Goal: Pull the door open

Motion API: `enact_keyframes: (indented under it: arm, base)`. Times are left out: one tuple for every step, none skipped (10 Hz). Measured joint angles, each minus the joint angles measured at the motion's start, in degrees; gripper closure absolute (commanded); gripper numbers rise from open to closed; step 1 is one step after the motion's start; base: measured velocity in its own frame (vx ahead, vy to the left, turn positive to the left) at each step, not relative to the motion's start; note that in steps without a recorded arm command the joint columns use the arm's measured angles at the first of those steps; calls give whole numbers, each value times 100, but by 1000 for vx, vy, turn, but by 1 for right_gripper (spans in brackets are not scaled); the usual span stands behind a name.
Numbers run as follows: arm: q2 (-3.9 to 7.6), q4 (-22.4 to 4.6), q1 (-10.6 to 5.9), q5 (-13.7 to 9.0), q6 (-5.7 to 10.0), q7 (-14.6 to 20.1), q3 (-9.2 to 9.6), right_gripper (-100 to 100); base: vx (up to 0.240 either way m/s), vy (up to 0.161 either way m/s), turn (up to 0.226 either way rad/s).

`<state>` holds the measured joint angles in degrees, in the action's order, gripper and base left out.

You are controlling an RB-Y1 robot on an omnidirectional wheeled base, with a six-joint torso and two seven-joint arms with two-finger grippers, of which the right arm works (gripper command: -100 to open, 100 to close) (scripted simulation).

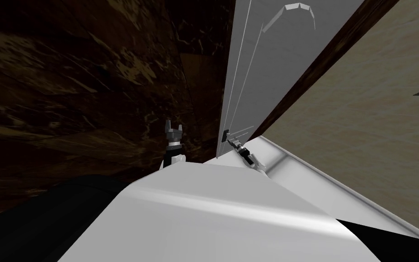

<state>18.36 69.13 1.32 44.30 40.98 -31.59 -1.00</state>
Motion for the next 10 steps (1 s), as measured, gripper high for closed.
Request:
enact_keyframes:
  arm:
    - [49,-91,-26,-81,26,-33,-74,-100]
    - [113,-253,-82,-173,95,-79,-166,-100]
    - [178,-304,-60,-251,159,-105,-241,-100]
    - [231,-311,-40,-307,176,-107,-289,-100]
    - [265,-350,-51,-354,183,-116,-330,-100]
    - [285,-398,-61,-394,200,-138,-366,-100]
    - [299,-438,-78,-421,211,-154,-390,-100]
    - [315,-444,-77,-436,214,-155,-403,-100]
    - [316,-443,-77,-437,214,-154,-404,100]
    - [315,-444,-77,-436,214,-155,-403,100]
  base:
    - [88,63,104]
    - [58,37,127]
    - [56,24,104]
    - [46,47,82]
    - [40,37,48]
    - [36,11,24]
    - [22,-20,19]
    - [-47,-73,-38]
    - [-60,-60,-24]
    - [-24,-19,0]
